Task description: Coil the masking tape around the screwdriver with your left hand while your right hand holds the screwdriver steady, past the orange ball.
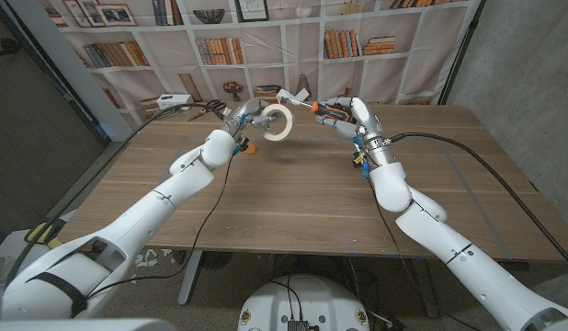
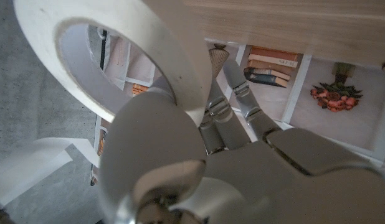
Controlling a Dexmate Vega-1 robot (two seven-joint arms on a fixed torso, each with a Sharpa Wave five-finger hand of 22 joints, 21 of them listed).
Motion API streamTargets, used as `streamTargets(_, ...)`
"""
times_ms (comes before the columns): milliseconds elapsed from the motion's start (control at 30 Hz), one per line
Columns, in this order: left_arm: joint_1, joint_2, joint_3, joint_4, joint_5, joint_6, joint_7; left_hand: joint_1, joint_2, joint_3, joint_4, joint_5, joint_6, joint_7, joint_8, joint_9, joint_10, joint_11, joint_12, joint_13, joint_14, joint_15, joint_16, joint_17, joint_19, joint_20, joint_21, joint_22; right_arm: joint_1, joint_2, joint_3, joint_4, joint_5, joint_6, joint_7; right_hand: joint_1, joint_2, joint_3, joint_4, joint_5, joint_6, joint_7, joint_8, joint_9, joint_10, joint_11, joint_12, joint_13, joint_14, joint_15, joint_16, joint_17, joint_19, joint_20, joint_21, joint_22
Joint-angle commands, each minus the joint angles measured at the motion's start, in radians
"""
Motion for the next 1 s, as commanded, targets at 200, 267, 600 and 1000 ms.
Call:
streamTargets(200, -0.081, -0.017, 0.102, 0.008, 0.405, 0.166, 0.269, -0.001, -0.003, -0.007, 0.002, 0.01, 0.012, -0.007, -0.003, 0.0, 0.042, -0.042, -0.003, 0.013, -0.006, 0.003, 0.001, 0.014, 0.001, -0.022, -0.006, 0.003, -0.018, -0.018, 0.014, -0.023, 0.038, 0.027, 0.051, 0.153, 0.147, -0.003, 0.005, 0.004, 0.096, -0.093, 0.003, 0.003, 0.031, -0.02, 0.006, 0.005, 0.08, -0.114, -0.008, 0.003, -0.009, -0.153, 0.011, 0.0)
streamTargets(267, -0.093, -0.027, 0.102, 0.026, 0.406, 0.159, 0.296, -0.001, -0.002, -0.007, 0.002, 0.011, 0.012, -0.005, -0.004, 0.0, 0.042, -0.041, -0.004, 0.014, -0.004, 0.003, 0.002, 0.017, 0.002, -0.023, -0.006, 0.003, -0.017, -0.019, 0.012, -0.026, 0.035, 0.019, 0.06, 0.153, 0.147, -0.003, 0.005, 0.004, 0.097, -0.092, 0.003, 0.003, 0.031, -0.02, 0.006, 0.005, 0.08, -0.114, -0.008, 0.004, -0.009, -0.153, 0.011, 0.0)
streamTargets(600, -0.143, -0.061, 0.115, 0.078, 0.424, 0.15, 0.388, 0.0, -0.001, -0.01, 0.003, 0.016, 0.014, -0.001, -0.009, -0.001, 0.047, -0.038, -0.007, 0.015, 0.0, 0.003, 0.005, 0.03, 0.006, -0.027, -0.008, 0.004, -0.016, -0.016, 0.007, -0.024, 0.027, 0.011, 0.064, 0.156, 0.148, -0.006, 0.006, 0.005, 0.098, -0.093, 0.003, 0.003, 0.031, -0.021, 0.004, 0.006, 0.081, -0.114, -0.011, 0.006, -0.011, -0.153, 0.015, -0.001)
streamTargets(1000, -0.165, -0.095, 0.076, 0.071, 0.311, 0.096, 0.382, 0.006, -0.01, -0.016, -0.003, 0.025, 0.028, 0.006, -0.011, -0.003, 0.055, -0.033, -0.009, 0.022, 0.001, 0.003, 0.007, 0.049, 0.013, -0.022, -0.011, 0.003, -0.006, -0.023, -0.01, -0.031, -0.016, -0.035, 0.078, 0.158, 0.148, -0.009, 0.008, 0.006, 0.098, -0.093, 0.003, 0.003, 0.034, -0.021, 0.002, 0.007, 0.083, -0.114, -0.015, 0.008, -0.014, -0.153, 0.019, -0.001)
